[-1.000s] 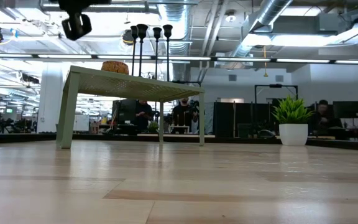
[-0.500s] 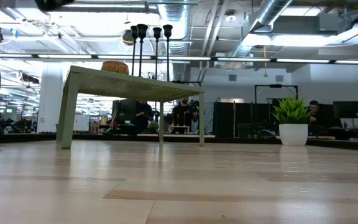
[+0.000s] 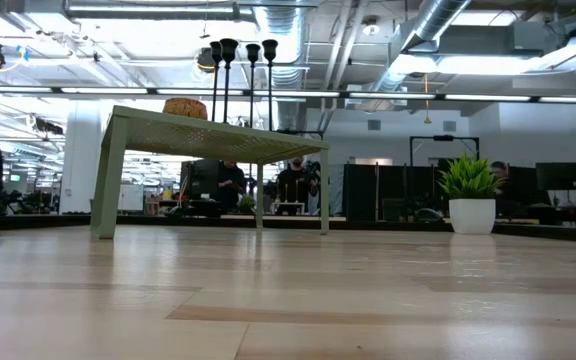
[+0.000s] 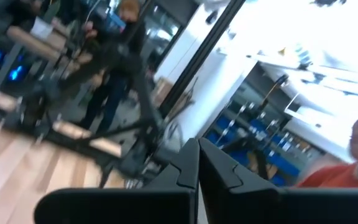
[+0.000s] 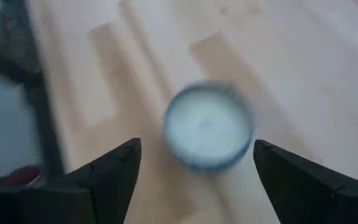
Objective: Pick & Place candle stick holders
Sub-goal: Put the blue patterned scented candle on the shelf
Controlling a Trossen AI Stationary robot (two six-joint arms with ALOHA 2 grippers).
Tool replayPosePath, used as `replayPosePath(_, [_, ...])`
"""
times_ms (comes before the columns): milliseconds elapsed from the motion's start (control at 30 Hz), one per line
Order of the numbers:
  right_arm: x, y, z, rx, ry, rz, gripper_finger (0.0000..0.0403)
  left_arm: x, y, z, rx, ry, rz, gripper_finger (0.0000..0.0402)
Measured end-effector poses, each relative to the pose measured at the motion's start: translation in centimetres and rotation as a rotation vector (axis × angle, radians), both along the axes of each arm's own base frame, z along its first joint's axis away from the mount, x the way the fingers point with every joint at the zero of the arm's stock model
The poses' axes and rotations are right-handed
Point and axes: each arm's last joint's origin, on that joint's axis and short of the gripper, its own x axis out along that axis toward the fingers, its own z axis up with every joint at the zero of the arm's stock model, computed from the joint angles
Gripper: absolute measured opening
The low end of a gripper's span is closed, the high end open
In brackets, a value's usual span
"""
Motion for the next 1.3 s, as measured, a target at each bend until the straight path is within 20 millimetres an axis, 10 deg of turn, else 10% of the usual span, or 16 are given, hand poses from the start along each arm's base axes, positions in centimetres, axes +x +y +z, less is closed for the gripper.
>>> replayPosePath(667, [3.0, -2.1, -1.0, 0.024, 0.140, 0.031, 0.0374, -2.6, 2.2, 1.0, 0.052, -0.134, 0.050, 0.0005])
replayPosePath(933, [3.8, -1.1, 4.0, 0.063, 0.018, 0.128, 0.0392, -2.6, 2.2, 1.0, 0.068, -0.138, 0.057, 0.0005])
replayPosePath(1300, [-1.8, -1.8, 0.9, 0.027, -0.166, -0.128, 0.0385, -2.6, 2.2, 0.9, 0.068, -0.134, 0.072, 0.0004])
